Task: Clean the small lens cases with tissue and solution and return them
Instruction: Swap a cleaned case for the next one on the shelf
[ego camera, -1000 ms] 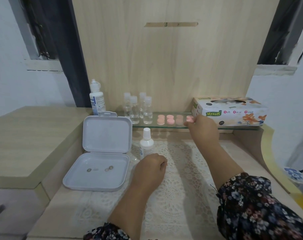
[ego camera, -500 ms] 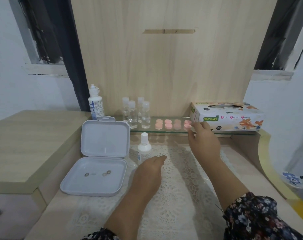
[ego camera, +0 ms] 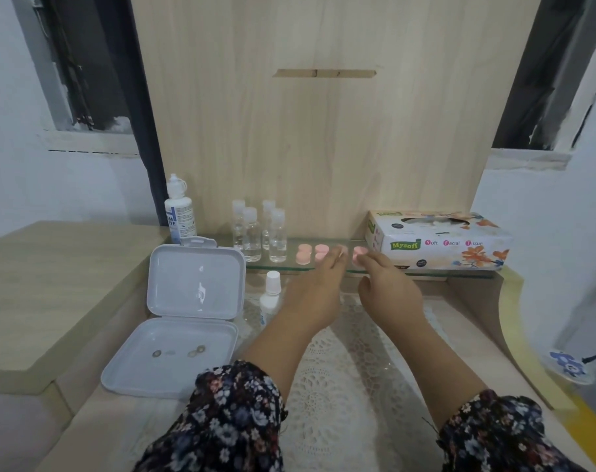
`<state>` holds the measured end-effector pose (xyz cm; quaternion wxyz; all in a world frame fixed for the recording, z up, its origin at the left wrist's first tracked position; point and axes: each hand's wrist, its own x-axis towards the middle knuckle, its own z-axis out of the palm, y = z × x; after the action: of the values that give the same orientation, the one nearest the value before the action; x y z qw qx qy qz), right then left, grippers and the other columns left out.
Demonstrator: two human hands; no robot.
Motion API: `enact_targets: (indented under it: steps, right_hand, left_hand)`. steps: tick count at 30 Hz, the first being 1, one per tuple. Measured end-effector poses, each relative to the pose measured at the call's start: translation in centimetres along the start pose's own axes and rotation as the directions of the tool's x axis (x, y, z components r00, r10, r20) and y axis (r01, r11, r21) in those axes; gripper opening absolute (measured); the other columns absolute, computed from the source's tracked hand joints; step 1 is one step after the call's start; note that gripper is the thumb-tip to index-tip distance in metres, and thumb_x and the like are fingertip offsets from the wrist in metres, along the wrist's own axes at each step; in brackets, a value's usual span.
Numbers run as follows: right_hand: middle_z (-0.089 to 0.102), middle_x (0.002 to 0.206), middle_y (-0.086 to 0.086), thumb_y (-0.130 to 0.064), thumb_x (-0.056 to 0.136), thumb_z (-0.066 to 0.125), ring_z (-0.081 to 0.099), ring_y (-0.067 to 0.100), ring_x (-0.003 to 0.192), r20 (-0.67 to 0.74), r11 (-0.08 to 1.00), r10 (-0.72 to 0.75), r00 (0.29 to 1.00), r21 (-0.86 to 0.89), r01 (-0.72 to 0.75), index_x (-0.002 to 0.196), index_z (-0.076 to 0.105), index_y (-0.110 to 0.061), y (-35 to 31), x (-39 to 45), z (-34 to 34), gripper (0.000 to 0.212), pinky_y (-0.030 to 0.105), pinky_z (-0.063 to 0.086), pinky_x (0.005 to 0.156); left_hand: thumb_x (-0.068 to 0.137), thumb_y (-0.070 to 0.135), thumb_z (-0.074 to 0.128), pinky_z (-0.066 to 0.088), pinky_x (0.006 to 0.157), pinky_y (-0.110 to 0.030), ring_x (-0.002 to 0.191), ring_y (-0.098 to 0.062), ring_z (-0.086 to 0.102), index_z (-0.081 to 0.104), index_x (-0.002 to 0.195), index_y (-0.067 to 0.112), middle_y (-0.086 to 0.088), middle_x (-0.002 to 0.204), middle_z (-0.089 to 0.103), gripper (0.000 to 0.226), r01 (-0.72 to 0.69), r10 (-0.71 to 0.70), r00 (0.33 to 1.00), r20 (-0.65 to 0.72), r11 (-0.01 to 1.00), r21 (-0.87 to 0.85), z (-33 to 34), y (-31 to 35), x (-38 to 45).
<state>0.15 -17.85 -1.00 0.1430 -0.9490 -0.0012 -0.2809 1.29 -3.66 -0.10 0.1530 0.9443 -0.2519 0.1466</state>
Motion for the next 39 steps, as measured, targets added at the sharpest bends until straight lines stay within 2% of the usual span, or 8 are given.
enact_targets:
  steps: [3, 6, 10, 20, 24, 28, 32, 39]
  right_hand:
    - [0.04, 0.149, -0.017, -0.007, 0.09, 0.046, 0.059, 0.017, 0.114, 0.01, 1.0, 0.014, 1.0, -0.006, -0.013, 0.134, 0.055, -0.023, 0.0, 0.1, 0.1, 0.048, 0.031, 0.05, 0.071]
    - [0.041, 0.148, -0.018, -0.005, 0.089, 0.046, 0.06, 0.019, 0.111, 0.012, 1.0, 0.004, 1.0, 0.008, -0.004, 0.134, 0.055, -0.023, 0.1, 0.2, 0.2, 0.049, 0.031, 0.051, 0.07]
    - [0.043, 0.147, -0.017, -0.004, 0.088, 0.046, 0.06, 0.018, 0.111, 0.011, 1.0, -0.005, 1.0, 0.013, 0.005, 0.134, 0.055, -0.023, 0.1, 0.2, 0.1, 0.05, 0.029, 0.048, 0.068]
    - [0.051, 0.142, -0.008, -0.002, 0.087, 0.047, 0.062, 0.023, 0.107, -0.028, 0.999, -0.042, 0.999, -0.001, 0.042, 0.133, 0.056, -0.019, -0.1, 0.2, 0.2, 0.05, 0.03, 0.047, 0.062]
    - [0.059, 0.133, -0.001, 0.002, 0.082, 0.052, 0.066, 0.028, 0.093, -0.09, 0.993, -0.115, 0.989, 0.005, 0.116, 0.127, 0.06, -0.013, -0.8, 0.0, 0.5, 0.048, 0.031, 0.048, 0.053]
    - [0.052, 0.138, -0.007, -0.001, 0.084, 0.048, 0.064, 0.025, 0.093, 0.025, 0.978, -0.208, 0.978, -0.005, 0.208, 0.135, 0.052, -0.02, -2.3, 0.1, 0.7, 0.055, 0.029, 0.043, 0.052]
    - [0.041, 0.146, -0.014, -0.005, 0.087, 0.045, 0.059, 0.019, 0.108, 0.109, 0.98, -0.196, 0.974, -0.022, 0.2, 0.143, 0.042, -0.028, -3.1, 0.4, 0.8, 0.06, 0.026, 0.037, 0.059]
    - [0.042, 0.146, -0.015, -0.007, 0.088, 0.047, 0.055, 0.016, 0.116, 0.142, 0.973, -0.225, 0.964, -0.019, 0.229, 0.142, 0.043, -0.029, -3.6, 0.7, 0.7, 0.058, 0.026, 0.04, 0.065]
  left_hand:
    - [0.085, -0.005, 0.044, 0.041, 0.059, -0.036, 0.094, -0.028, 0.058, 0.015, 0.151, 0.021, 0.012, 0.156, 0.01, 0.077, 0.033, -0.034, 0.999, 0.014, 0.999, 0.011, -0.1, 0.3, 0.4]
    - [0.085, -0.003, 0.046, 0.042, 0.058, -0.037, 0.09, -0.026, 0.056, 0.028, 0.143, 0.017, 0.007, 0.148, 0.023, 0.064, 0.034, -0.035, 0.999, -0.019, 0.999, -0.014, 0.1, 0.5, 0.6]
    - [0.085, -0.001, 0.049, 0.044, 0.056, -0.039, 0.083, -0.026, 0.056, 0.032, 0.139, 0.017, 0.007, 0.142, 0.028, 0.059, 0.032, -0.033, 0.999, -0.028, 0.999, -0.006, 0.4, 0.7, 0.6]
    - [0.085, 0.001, 0.051, 0.045, 0.054, -0.038, 0.076, -0.025, 0.057, 0.026, 0.144, 0.018, 0.008, 0.151, 0.02, 0.067, 0.044, -0.045, 0.998, -0.046, 0.999, -0.031, 0.3, 0.8, 0.3]
    - [0.085, 0.0, 0.05, 0.034, 0.054, -0.031, 0.074, -0.024, 0.055, 0.02, 0.147, 0.014, 0.003, 0.157, 0.01, 0.07, 0.173, -0.18, 0.98, -0.086, 0.982, -0.081, 0.1, 0.5, -0.5]
    - [0.086, 0.001, 0.049, 0.038, 0.058, -0.031, 0.087, -0.026, 0.061, 0.013, 0.15, 0.013, 0.001, 0.16, -0.001, 0.074, 0.292, -0.3, 0.952, -0.065, 0.951, -0.105, 0.1, 0.2, -0.9]
    - [0.091, 0.009, 0.05, 0.04, 0.066, -0.033, 0.107, -0.03, 0.059, 0.011, 0.151, 0.011, -0.002, 0.161, -0.004, 0.071, 0.372, -0.378, 0.925, -0.037, 0.921, -0.112, -0.3, 0.4, -0.6]
    - [0.092, 0.016, 0.051, 0.038, 0.068, -0.033, 0.107, -0.03, 0.059, 0.021, 0.148, 0.008, -0.006, 0.159, 0.007, 0.064, 0.377, -0.383, 0.922, -0.049, 0.921, -0.099, -0.1, 0.1, -0.3]
